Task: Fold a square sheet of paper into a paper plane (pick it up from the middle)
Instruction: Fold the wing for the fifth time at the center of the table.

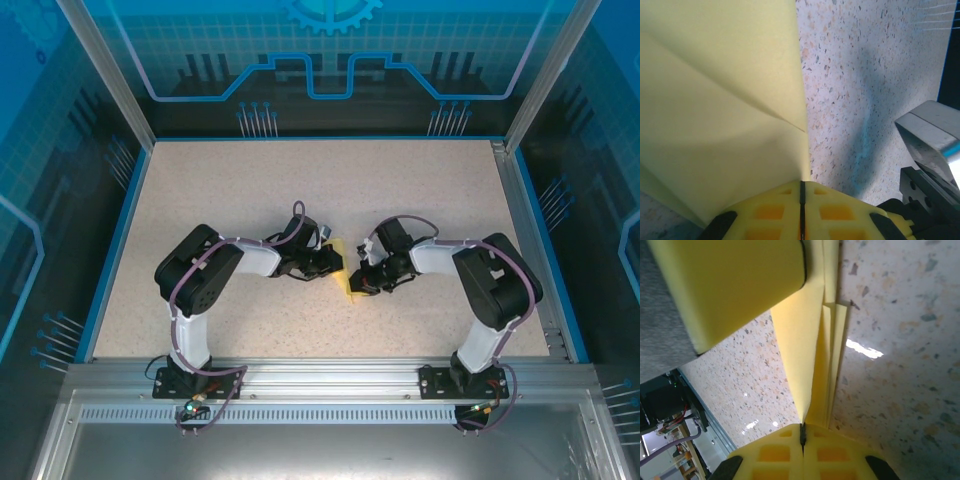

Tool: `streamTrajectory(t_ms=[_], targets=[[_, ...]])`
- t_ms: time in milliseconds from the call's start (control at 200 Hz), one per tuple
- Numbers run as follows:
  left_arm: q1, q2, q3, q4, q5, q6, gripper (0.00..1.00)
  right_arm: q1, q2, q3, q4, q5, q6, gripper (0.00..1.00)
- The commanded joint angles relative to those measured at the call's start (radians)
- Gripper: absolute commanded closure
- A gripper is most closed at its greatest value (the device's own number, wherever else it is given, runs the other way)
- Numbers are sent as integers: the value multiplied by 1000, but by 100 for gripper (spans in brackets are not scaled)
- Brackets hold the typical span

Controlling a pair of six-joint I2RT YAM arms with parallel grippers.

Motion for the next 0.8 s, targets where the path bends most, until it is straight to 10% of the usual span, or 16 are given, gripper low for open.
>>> streamTrajectory(t_ms=[0, 795], targets=[[4, 35, 9, -85, 2, 18, 91, -5, 38, -27, -26, -33, -32, 94], [3, 42, 15, -104, 0, 20, 91, 44, 52, -23, -91, -26, -81, 93]])
